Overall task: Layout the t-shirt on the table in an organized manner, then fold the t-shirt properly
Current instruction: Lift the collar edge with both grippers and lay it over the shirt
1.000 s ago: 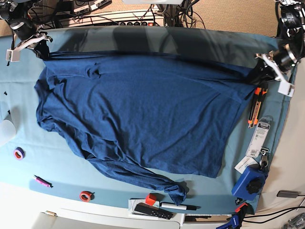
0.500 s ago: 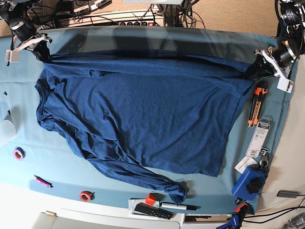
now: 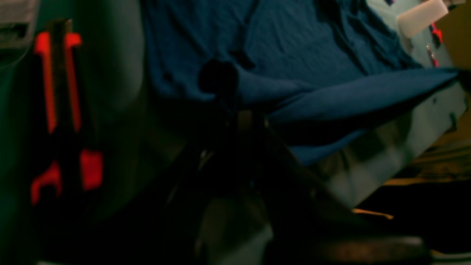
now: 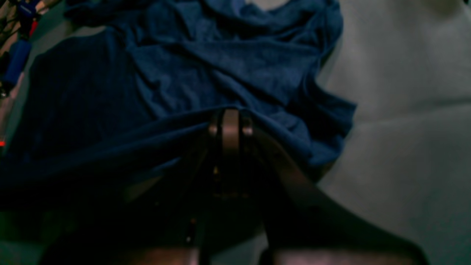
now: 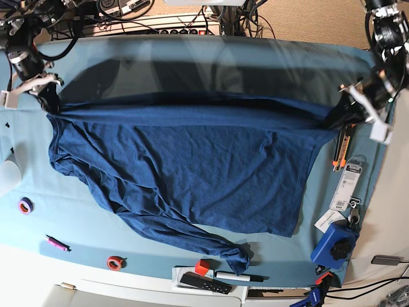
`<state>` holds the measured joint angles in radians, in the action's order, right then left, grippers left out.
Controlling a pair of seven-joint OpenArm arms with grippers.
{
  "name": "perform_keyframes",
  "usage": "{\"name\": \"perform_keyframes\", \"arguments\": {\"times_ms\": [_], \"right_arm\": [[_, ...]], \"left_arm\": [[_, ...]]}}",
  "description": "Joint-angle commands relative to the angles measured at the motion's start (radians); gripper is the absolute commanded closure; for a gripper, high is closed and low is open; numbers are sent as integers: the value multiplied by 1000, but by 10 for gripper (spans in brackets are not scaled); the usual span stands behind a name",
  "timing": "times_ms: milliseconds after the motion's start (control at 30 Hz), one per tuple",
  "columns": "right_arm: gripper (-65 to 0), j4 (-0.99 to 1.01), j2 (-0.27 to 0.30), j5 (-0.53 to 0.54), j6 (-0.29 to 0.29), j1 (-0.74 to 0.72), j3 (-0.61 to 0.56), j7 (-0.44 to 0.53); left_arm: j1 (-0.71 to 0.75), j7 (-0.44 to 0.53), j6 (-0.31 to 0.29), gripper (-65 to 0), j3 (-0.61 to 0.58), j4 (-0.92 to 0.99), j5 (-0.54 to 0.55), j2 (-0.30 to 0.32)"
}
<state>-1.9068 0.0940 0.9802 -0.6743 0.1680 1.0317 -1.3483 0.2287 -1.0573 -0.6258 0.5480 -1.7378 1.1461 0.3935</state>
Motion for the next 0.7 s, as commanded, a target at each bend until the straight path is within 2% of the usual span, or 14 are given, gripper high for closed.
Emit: {"name": "perform_keyframes", "arguments": {"times_ms": [0,133,233,367,500,667], "right_arm": [[0,-16,16,8,-2,-11,-10,41],[0,-16,16,-86,18,-15,-94,92],[0,-16,14,-186,25,-15,-169,140],[0,-16,14,-364,91,-15,-235,261],[0,-16,14,-473,150,-16,-246,317],[0,-16,14,-503,159,-15,-246,311]], "left_arm": [[-20,45,1,0,-21,-14,-6,17],[-80,139,8,0,-139,-11,-141,16],[-130,183,73,0,-214,-11,-254,17],[-174,248,125,0,-265,-10,-406,17],[-185,266,169,0,-264,-10,-475,20],[-175,264,173,0,-264,-10,-508,19]]}}
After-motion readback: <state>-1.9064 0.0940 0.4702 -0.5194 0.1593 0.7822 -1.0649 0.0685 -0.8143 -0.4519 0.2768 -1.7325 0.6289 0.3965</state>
